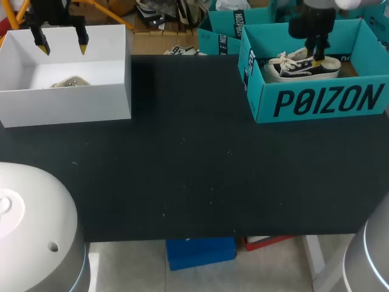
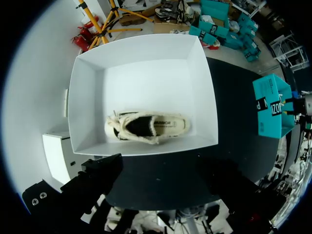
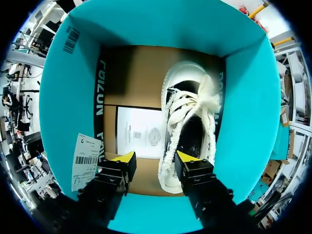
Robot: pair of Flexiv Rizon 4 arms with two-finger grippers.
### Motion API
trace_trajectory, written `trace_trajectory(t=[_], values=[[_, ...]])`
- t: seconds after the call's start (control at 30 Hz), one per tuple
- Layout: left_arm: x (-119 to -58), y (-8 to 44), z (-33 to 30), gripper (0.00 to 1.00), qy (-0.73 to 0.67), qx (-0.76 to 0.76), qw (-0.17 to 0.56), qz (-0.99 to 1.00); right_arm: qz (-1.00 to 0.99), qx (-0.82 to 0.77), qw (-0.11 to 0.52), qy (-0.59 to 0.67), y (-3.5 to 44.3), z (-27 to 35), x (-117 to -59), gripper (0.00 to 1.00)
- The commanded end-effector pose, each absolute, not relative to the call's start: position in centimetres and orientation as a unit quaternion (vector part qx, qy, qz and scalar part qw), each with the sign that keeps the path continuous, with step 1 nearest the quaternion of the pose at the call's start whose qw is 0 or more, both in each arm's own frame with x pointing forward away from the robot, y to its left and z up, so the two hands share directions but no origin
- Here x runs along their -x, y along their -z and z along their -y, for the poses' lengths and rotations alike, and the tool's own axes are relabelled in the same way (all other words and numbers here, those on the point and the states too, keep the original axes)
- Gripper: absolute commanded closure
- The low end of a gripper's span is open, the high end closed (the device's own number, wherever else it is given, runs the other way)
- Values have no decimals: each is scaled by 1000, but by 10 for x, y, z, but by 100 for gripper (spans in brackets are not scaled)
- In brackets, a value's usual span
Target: Take the shoe out of the shoebox, open the shoe tongue, remove and reinsert the insole, then place the shoe into the shoebox
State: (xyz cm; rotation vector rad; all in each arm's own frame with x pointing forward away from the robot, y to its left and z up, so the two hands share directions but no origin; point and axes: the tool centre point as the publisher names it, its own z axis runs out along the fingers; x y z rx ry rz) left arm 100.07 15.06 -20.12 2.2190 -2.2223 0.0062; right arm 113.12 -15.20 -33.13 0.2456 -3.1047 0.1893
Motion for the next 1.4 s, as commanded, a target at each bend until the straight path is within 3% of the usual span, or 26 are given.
trace_trajectory(t=[0.03,1.17,1.33,1.37,1.4], values=[[-1000,201,-150,0,-1,-707,1,707,995,-78,18,-58,344,151,-1140,51],[-1000,201,-150,0,-1,-707,1,707,997,-64,22,-40,414,165,-1147,59],[-1000,201,-150,0,-1,-707,1,707,997,-64,19,-40,419,163,-1148,73],[-1000,201,-150,0,-1,-707,1,707,997,-63,19,-40,419,163,-1149,90],[-1000,201,-150,0,-1,-707,1,707,997,-63,19,-41,420,163,-1149,100]])
